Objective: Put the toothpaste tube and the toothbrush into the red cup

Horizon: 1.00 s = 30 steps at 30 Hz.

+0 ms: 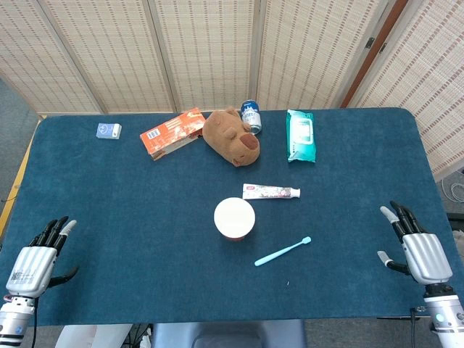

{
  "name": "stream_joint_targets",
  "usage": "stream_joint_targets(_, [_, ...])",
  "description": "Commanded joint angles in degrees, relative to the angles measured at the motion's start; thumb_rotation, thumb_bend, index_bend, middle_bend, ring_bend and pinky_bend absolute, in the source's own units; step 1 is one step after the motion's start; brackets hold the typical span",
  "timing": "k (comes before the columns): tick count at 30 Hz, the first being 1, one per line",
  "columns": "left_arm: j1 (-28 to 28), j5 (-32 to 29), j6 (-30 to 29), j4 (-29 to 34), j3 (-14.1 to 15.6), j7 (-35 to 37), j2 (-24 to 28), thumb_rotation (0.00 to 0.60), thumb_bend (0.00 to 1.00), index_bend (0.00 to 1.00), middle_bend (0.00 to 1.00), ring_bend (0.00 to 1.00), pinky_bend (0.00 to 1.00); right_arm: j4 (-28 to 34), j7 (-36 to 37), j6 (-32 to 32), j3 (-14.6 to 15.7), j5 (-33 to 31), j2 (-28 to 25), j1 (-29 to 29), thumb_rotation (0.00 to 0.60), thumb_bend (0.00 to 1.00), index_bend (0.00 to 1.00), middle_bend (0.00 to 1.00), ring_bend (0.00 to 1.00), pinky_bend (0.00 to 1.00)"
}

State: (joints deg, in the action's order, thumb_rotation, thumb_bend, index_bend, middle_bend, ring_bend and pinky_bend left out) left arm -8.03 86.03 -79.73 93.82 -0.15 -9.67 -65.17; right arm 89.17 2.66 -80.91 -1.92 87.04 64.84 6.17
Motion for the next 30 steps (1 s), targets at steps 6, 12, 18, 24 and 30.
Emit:
stream_joint_targets(6, [-0.2,-0.4,0.9,-0.1,0.2,-0.3,-0.2,0.6,0.22,0.0,0.07,0.06,0.25,0.0,1.1,-0.5,0.2,0.4,-0.1,-0.2,0.6,0.18,0.09,0.03,0.0,0.43])
stream_joint_targets(12, [-0.2,-1.0,1.1,0.0,0.1,0.7,-0.1,0.6,0.22,0.0,0.07,0.06,0.25,-0.2,2.2,0.7,0.5,0.8,0.5,0.4,0.6,0.18,0.1,0.04,0.0,0.39])
stream_joint_targets(18, [-0.3,-0.9,1.5,-0.3,0.3,1.4,0.4,0.6,0.22,0.0,0.07,0.06,0.25,0.0,1.7,1.1,1.0,4.1,1.9,2.0,0.6,0.18,0.17,0.04,0.0,0.31])
stream_joint_targets(24, [0.2,-0.3,0.2,0.4,0.3,3.1,1.4,0.6,0.22,0.0,0.07,0.06,0.25,2.9,-1.4,3.5,-1.0,5.6,2.5,5.9,0.6,0.18,0.23,0.04,0.0,0.27])
stream_joint_targets(30, [0.1,-0.2,0.3,0.6,0.4,3.9,1.9,0.6,0.22,0.0,0.07,0.06,0.25,6.7,-6.5,10.3,-4.6,1.1,3.3,11.3,0.6,0.18,0.24,0.04,0.0,0.27])
